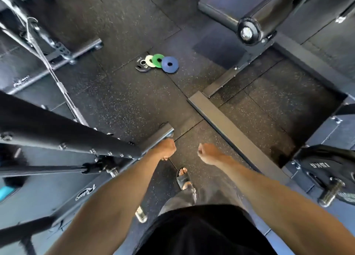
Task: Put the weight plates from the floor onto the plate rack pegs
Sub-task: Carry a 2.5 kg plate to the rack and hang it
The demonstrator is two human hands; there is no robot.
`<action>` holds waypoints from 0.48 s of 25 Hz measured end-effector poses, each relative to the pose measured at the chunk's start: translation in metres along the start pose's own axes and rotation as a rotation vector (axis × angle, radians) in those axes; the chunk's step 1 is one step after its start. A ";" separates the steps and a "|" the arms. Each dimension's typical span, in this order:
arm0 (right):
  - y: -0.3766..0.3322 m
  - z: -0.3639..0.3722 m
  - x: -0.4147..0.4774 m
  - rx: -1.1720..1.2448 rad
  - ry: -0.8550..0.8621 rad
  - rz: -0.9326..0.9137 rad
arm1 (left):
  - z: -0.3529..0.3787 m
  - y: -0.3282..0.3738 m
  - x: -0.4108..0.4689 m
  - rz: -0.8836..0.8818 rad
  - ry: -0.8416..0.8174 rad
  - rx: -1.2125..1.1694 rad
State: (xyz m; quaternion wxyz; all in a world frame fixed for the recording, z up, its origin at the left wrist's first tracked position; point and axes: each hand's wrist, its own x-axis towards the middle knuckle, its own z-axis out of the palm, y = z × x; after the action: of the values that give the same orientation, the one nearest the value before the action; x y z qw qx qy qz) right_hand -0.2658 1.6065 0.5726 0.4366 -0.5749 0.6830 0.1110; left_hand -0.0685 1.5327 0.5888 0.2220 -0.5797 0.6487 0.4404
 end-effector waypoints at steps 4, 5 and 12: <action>-0.013 -0.069 0.080 -0.042 -0.029 -0.028 | -0.071 0.032 0.058 -0.023 0.036 -0.057; -0.015 -0.087 0.102 -0.043 -0.033 -0.039 | -0.089 0.037 0.074 -0.034 0.033 -0.069; -0.038 -0.238 0.250 -0.137 -0.082 -0.148 | -0.224 0.070 0.175 -0.131 0.110 -0.198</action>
State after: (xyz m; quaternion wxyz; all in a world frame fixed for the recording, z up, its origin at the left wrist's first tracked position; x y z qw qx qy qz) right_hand -0.3332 1.2664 0.5464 0.4307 -0.6474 0.6111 0.1483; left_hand -0.1252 1.2456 0.5856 0.1560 -0.6630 0.5742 0.4544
